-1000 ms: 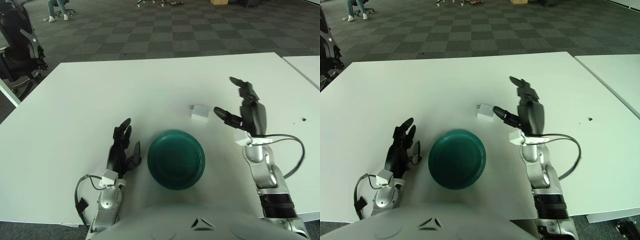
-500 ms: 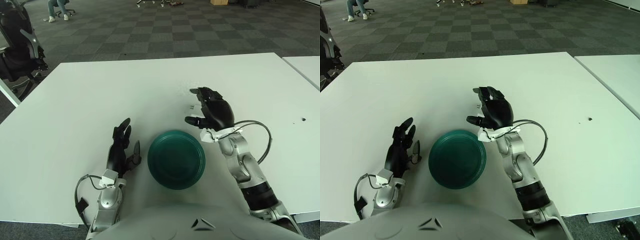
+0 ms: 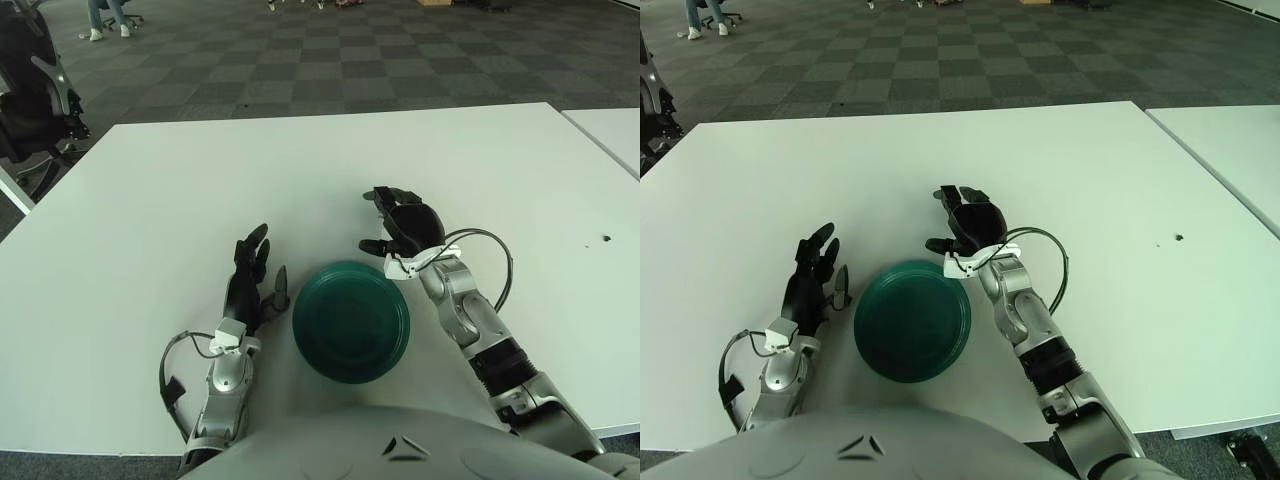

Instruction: Put the charger into the plate.

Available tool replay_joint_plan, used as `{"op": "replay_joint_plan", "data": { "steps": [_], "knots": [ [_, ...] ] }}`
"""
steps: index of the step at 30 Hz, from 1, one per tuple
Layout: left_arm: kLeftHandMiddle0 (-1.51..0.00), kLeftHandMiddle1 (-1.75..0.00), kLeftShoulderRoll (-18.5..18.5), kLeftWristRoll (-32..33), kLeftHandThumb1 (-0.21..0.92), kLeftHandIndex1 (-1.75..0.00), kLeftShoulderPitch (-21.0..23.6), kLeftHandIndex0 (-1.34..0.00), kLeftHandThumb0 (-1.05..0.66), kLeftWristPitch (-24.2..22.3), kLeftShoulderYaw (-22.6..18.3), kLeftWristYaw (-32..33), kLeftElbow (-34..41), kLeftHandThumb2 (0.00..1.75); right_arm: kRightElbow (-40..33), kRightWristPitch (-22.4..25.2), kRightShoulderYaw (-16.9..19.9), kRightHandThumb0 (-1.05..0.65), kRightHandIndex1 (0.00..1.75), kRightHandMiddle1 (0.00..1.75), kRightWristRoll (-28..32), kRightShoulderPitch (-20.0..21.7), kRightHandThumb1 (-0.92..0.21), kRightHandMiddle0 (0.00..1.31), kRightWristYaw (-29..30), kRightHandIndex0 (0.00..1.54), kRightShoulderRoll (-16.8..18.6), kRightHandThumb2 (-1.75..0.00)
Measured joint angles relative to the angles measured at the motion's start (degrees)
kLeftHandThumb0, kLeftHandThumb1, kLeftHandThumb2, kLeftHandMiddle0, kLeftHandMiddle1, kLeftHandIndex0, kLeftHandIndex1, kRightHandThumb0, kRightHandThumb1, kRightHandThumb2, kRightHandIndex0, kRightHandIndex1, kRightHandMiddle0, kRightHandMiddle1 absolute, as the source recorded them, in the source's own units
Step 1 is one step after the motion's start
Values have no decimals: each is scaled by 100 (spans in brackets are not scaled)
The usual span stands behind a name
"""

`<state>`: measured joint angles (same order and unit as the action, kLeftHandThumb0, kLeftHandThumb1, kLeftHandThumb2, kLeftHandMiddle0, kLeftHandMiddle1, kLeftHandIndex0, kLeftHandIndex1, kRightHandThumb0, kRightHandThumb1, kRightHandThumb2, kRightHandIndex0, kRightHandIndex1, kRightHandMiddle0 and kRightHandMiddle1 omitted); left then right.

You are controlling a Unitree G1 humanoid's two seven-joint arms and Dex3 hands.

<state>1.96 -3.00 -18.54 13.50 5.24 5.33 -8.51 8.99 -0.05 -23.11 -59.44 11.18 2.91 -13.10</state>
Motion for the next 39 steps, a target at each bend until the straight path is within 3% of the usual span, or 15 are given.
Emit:
{"op": "replay_joint_plan", "data": {
  "steps": [6, 16, 30, 39],
  "knots": [
    [-32, 0, 10, -50, 92, -79, 45, 0, -74, -46, -1, 26, -42, 85, 731, -10, -125, -75, 0, 73, 42, 205, -92, 0, 102, 33, -67, -64],
    [-31, 0, 54, -205, 92, -78, 78, 0, -72, -124, 16, 51, -51, 83, 1669, 96, -250, -69, 0, 62, 147, 909, -92, 0, 129, 32, -111, -65],
    [-34, -1, 81, -222, 92, -81, 138, 0, -72, -127, 10, 80, -90, 83, 2496, -66, -432, -67, 1, 52, 257, 1593, -92, 0, -117, 35, -425, -69],
    [-34, -1, 167, -220, 92, -79, 285, 0, -73, -127, -27, 132, -223, 84, 2878, -93, -596, -66, 3, 55, 242, 1848, -92, 0, -113, 41, -641, -69]
  ]
}}
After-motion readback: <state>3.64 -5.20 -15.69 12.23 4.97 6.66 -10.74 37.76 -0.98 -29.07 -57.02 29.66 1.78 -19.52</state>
